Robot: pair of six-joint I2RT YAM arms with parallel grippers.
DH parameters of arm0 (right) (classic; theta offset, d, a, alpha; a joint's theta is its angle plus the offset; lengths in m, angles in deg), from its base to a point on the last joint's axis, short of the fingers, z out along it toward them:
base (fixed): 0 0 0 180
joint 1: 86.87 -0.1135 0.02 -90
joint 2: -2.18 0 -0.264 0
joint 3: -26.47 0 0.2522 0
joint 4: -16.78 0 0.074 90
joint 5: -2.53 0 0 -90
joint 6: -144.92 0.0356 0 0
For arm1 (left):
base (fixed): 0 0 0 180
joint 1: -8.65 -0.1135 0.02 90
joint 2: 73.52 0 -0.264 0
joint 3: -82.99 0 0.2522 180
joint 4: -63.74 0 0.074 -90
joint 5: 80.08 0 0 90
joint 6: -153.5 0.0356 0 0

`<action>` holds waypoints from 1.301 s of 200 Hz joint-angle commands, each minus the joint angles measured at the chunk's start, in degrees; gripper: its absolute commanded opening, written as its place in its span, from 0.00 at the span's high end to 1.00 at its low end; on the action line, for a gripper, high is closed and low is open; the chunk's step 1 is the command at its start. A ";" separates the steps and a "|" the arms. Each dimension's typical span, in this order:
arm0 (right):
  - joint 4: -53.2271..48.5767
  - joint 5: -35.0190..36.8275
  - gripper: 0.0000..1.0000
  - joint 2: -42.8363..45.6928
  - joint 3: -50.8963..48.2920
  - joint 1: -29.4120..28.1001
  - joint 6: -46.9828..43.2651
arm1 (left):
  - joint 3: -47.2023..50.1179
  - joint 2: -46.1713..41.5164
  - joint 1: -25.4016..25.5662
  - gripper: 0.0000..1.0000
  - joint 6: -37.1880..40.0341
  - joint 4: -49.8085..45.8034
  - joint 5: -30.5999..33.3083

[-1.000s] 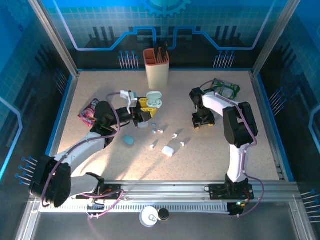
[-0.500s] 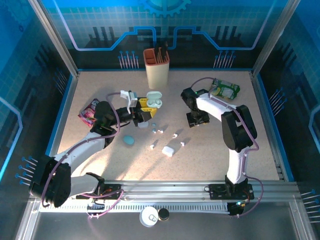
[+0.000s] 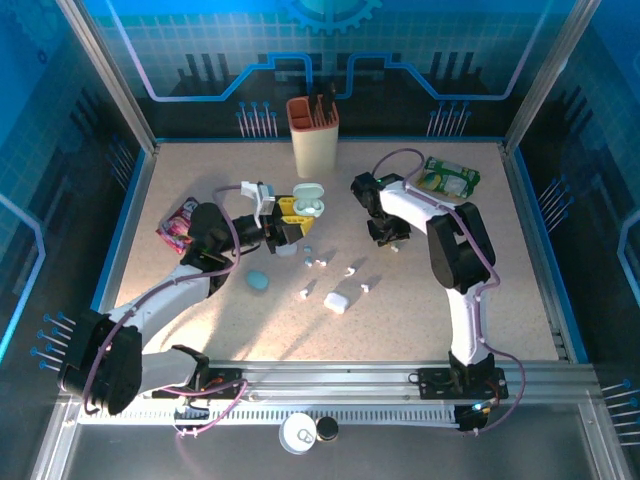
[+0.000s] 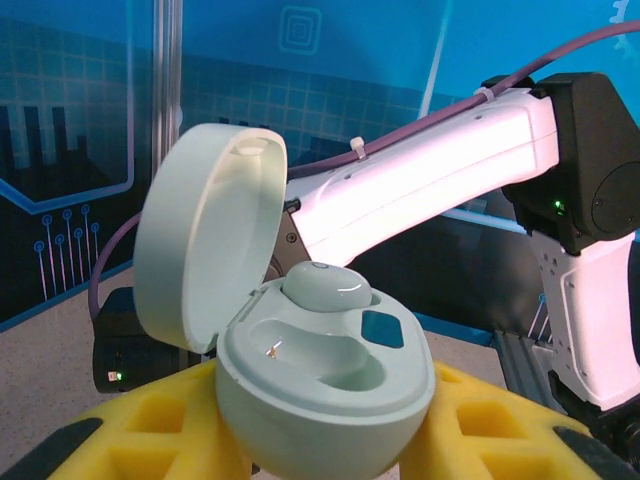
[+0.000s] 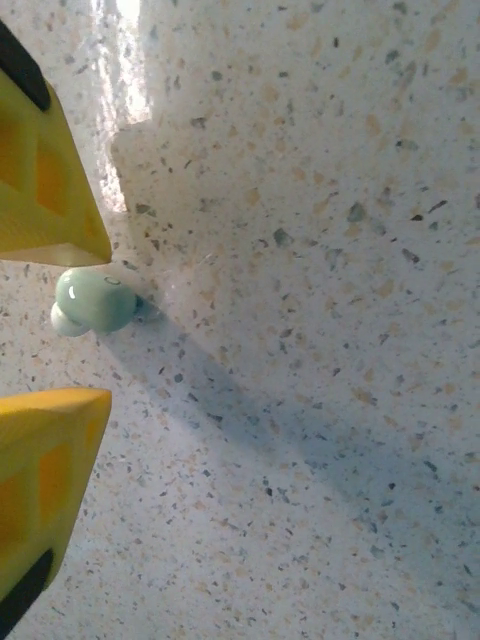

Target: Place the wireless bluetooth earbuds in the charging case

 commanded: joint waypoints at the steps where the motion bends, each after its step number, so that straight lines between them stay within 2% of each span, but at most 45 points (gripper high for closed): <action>1: -2.58 1.23 0.66 -1.77 1.87 -1.00 0.61 | 0.46 -0.82 -0.48 0.64 0.26 2.05 -0.97; 107: -3.24 -0.33 0.76 -4.13 1.93 -1.10 0.88 | 0.37 -0.66 -0.43 0.63 0.26 2.03 -1.11; 131: -3.03 -0.45 0.81 -3.46 1.98 -1.00 0.98 | 0.36 -0.72 -0.48 0.63 0.23 2.03 -1.14; 152: -2.26 -0.68 0.82 -1.73 1.56 -0.96 0.56 | 0.28 -0.53 -0.48 0.63 0.37 1.84 -0.95; 182: -1.24 -2.55 0.82 3.06 0.07 -0.75 0.23 | 0.23 -0.36 -0.48 0.64 1.15 2.20 -0.24; 217: -3.47 -6.17 0.82 13.23 0.06 -0.40 0.10 | 0.63 -1.40 -0.50 0.64 2.99 2.62 3.29; 260: -5.11 -18.12 0.82 25.14 3.15 0.05 -1.45 | -0.51 -0.15 -0.37 0.64 3.92 3.46 6.30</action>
